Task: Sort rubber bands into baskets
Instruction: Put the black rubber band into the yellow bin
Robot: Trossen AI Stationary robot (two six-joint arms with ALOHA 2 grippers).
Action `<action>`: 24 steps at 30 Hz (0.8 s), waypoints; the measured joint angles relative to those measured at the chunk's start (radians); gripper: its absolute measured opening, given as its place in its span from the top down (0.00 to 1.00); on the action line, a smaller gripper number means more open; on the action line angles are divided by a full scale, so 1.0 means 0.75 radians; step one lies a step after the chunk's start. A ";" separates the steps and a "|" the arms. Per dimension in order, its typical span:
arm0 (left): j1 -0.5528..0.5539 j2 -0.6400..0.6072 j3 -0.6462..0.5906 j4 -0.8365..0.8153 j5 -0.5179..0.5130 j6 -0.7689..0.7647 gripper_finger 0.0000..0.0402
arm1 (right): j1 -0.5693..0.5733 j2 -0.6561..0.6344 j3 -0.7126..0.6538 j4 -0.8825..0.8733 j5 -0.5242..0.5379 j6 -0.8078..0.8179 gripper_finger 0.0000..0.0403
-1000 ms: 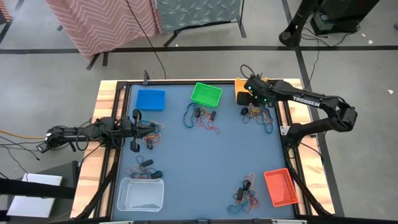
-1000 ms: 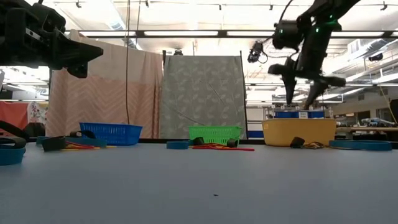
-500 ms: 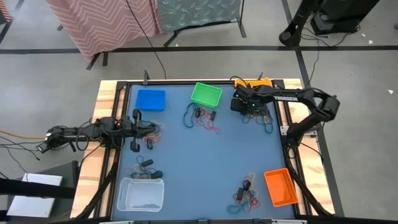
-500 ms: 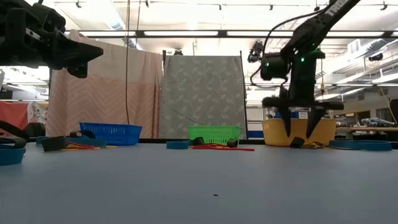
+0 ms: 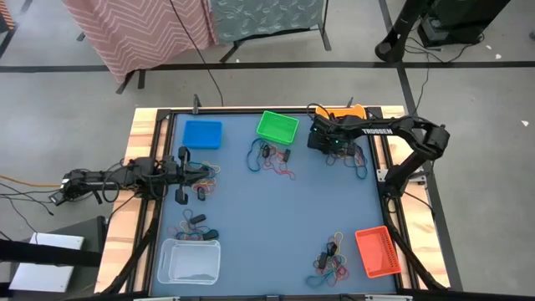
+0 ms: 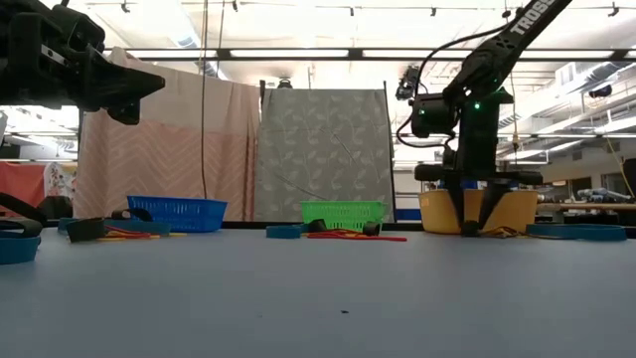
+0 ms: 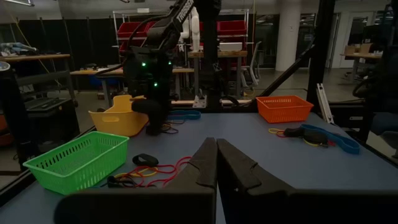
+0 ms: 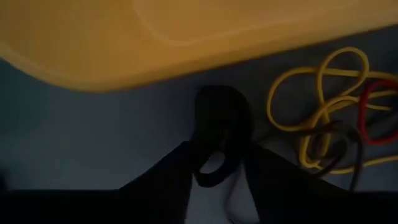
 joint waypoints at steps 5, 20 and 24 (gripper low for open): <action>0.000 0.000 0.000 0.000 0.000 0.000 0.98 | 0.000 0.000 0.000 -0.001 0.000 -0.065 0.86; 0.000 0.000 0.000 0.000 0.000 0.000 0.98 | 0.059 -0.478 0.038 0.030 0.068 -0.292 0.99; 0.000 0.000 0.000 -0.001 0.000 0.000 0.98 | -0.070 -0.550 0.038 -0.014 0.195 -0.312 0.99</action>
